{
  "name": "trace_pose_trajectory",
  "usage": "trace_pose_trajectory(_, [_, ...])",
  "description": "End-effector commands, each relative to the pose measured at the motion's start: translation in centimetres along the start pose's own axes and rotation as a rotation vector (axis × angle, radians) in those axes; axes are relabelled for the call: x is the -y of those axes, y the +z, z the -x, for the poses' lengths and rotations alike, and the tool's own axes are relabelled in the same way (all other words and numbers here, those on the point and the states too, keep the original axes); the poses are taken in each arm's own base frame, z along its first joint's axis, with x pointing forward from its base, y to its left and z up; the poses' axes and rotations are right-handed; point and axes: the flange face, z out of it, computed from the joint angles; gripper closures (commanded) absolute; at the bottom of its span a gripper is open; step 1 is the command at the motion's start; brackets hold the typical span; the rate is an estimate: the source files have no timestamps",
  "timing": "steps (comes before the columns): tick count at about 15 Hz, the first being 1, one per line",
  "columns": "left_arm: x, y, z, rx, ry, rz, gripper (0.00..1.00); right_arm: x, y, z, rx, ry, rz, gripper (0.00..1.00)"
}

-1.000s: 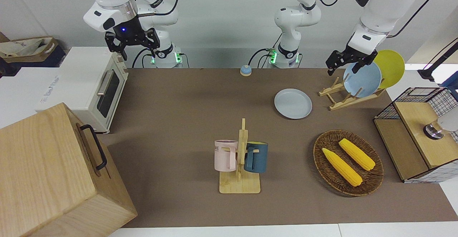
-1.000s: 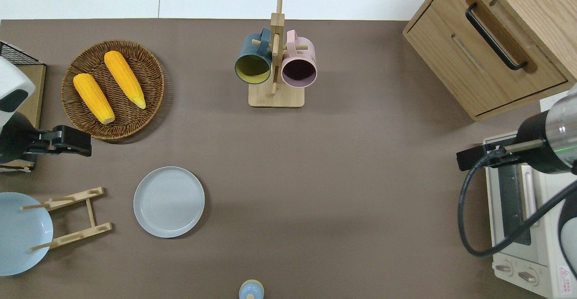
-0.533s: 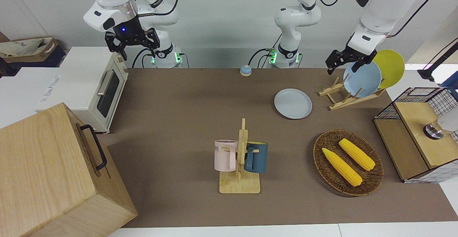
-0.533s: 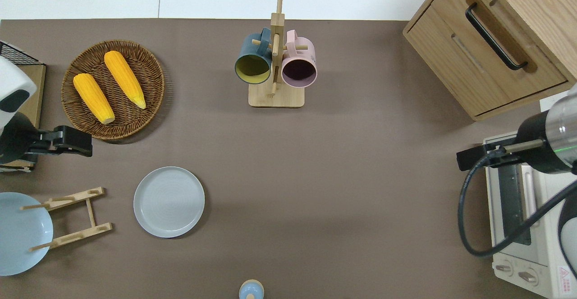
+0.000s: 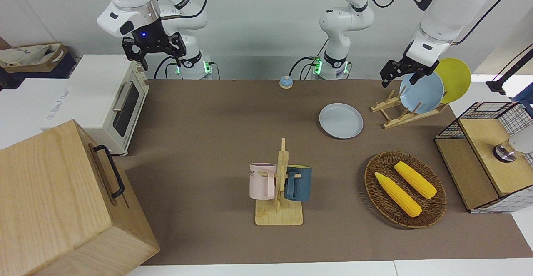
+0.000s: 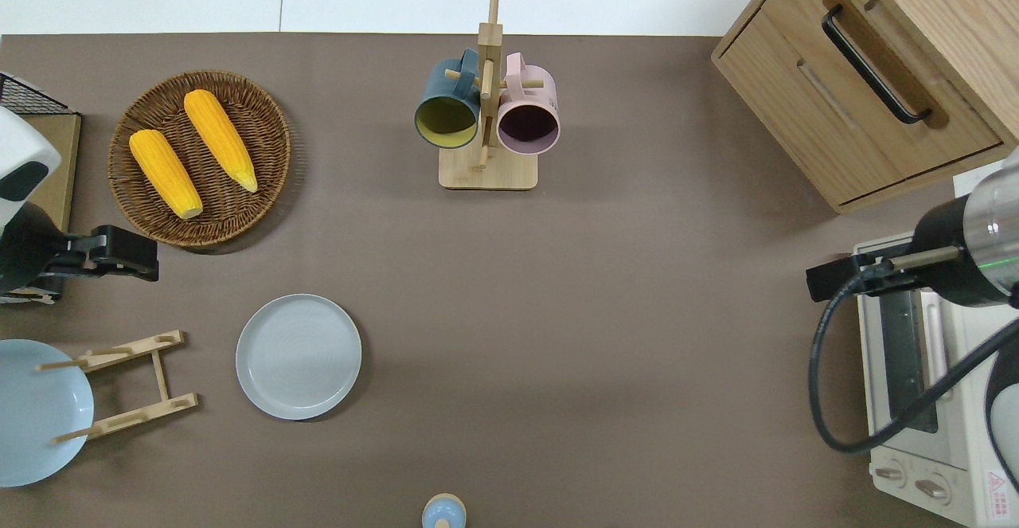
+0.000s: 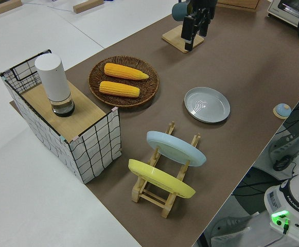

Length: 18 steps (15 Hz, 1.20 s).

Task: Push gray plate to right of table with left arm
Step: 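Move the left gripper down to the edge of the gray plate nearest it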

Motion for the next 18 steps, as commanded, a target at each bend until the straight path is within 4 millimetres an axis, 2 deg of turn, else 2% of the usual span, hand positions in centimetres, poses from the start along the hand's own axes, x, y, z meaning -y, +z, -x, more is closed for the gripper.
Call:
trace_pose_trajectory(1, [0.8, 3.6, 1.8, -0.025, -0.004, -0.01, 0.0, -0.1, -0.4, 0.3, 0.004, 0.015, -0.005, 0.017])
trace_pose_trajectory(4, [1.5, 6.8, 2.3, -0.031, -0.021, 0.001, 0.0, -0.1, -0.4, 0.3, 0.004, 0.015, -0.005, 0.017])
trace_pose_trajectory(6, [1.8, 9.7, 3.2, -0.031, -0.027, 0.003, 0.0, -0.1, -0.4, 0.3, 0.004, 0.015, -0.005, 0.017])
trace_pose_trajectory(13, [2.0, 17.0, 4.7, -0.027, -0.045, 0.032, 0.0, -0.1, -0.4, 0.3, 0.004, 0.016, -0.005, 0.017])
trace_pose_trajectory(18, [1.3, 23.1, 6.4, -0.032, -0.053, 0.055, 0.01, -0.1, -0.4, 0.3, 0.004, 0.015, -0.005, 0.017])
